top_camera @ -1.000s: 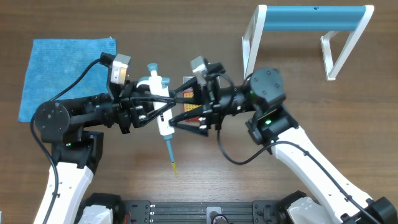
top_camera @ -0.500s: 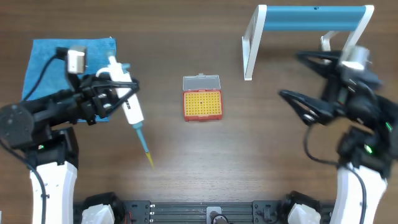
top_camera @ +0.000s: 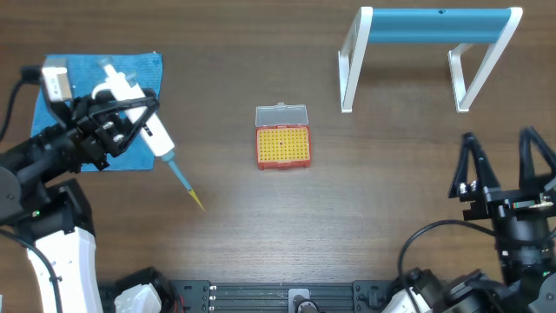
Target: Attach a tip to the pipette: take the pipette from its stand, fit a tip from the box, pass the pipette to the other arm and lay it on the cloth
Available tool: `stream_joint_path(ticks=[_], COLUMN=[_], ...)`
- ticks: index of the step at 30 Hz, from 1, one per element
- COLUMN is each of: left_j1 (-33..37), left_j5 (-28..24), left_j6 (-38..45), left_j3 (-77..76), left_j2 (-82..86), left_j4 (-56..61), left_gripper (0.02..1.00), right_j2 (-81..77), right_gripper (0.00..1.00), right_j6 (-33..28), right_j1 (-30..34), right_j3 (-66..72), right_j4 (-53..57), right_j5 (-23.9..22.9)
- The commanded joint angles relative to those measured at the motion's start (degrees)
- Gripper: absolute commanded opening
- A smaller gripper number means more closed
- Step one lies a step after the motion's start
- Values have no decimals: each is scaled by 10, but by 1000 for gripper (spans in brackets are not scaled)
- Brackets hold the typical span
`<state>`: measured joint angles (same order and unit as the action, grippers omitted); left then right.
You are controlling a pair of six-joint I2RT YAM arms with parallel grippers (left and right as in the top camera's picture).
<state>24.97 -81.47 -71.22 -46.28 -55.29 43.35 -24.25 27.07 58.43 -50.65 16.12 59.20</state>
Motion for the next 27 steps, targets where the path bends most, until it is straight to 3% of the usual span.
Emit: stream_joint_path(ticks=[1, 2, 8, 14, 21, 25, 27], left_j1=[60, 82, 134, 137, 135, 135, 135], left_j5=[38, 47, 44, 26, 60, 82, 103], left_j6=[28, 30, 43, 121, 241, 320, 372], left_j3=[-17, -17, -17, -17, -17, -17, -17], left_j2=[9, 9, 10, 31, 65, 82, 89], left_j4=[-4, -10, -42, -170, -329, -408, -470], left_gripper=[27, 25, 25, 25, 23, 23, 25], right_j2=[45, 54, 61, 61, 108, 118, 122], right_gripper=[886, 928, 930, 932, 932, 932, 932], right_j6=[-220, -225, -212, -218, -225, -225, -225], right_j1=[0, -20, -154, -248, -369, -410, -433], right_j3=[2, 2, 2, 2, 3, 3, 3], right_j4=[156, 186, 198, 198, 207, 241, 256], right_j5=[-200, -208, -206, -207, -343, -388, -389])
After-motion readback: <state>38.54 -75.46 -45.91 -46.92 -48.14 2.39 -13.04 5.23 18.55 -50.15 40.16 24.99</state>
